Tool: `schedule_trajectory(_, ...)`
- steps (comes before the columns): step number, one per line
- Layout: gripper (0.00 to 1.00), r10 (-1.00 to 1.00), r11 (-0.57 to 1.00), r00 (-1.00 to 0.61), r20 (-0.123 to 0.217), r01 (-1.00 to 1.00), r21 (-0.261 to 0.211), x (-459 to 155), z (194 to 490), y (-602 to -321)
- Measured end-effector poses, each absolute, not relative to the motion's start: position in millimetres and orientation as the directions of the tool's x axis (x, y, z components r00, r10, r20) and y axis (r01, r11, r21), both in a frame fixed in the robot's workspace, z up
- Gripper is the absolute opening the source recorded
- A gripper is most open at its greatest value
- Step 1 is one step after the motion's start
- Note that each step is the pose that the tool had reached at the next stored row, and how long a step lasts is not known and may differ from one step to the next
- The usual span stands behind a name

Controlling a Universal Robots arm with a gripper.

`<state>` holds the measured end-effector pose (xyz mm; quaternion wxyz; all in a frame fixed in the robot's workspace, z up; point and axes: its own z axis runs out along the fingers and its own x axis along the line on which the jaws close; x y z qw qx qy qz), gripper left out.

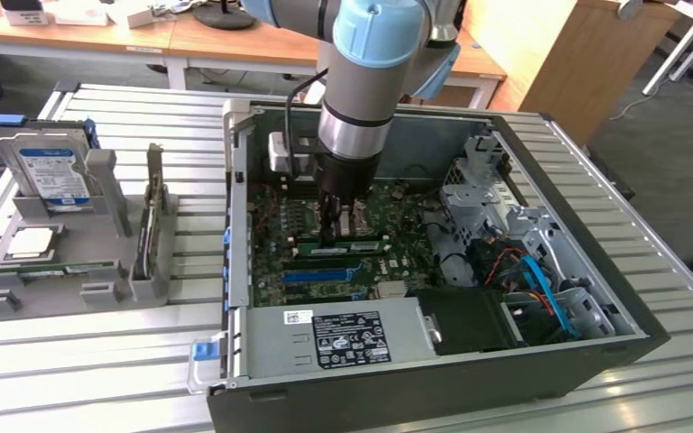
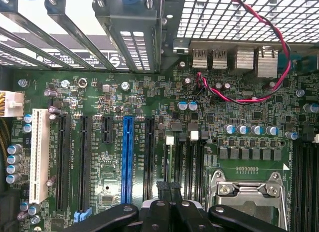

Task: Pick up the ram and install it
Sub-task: 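Press down the ram until it locks into place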

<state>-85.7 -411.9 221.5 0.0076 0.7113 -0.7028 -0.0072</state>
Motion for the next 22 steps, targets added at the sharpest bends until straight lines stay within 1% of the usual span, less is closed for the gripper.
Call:
schedule_trajectory(6,0.11,-1.0,-0.012,0.012,-0.002,-1.0,0.019,-85.4,223.5,-411.6)
schedule_trajectory(17,0.11,-1.0,-0.012,0.012,0.0,-1.0,0.021,-85.7,248.0,-411.9)
schedule_trajectory(22,0.11,-1.0,-0.012,0.012,0.0,-1.0,0.021,-85.7,250.1,-411.8)
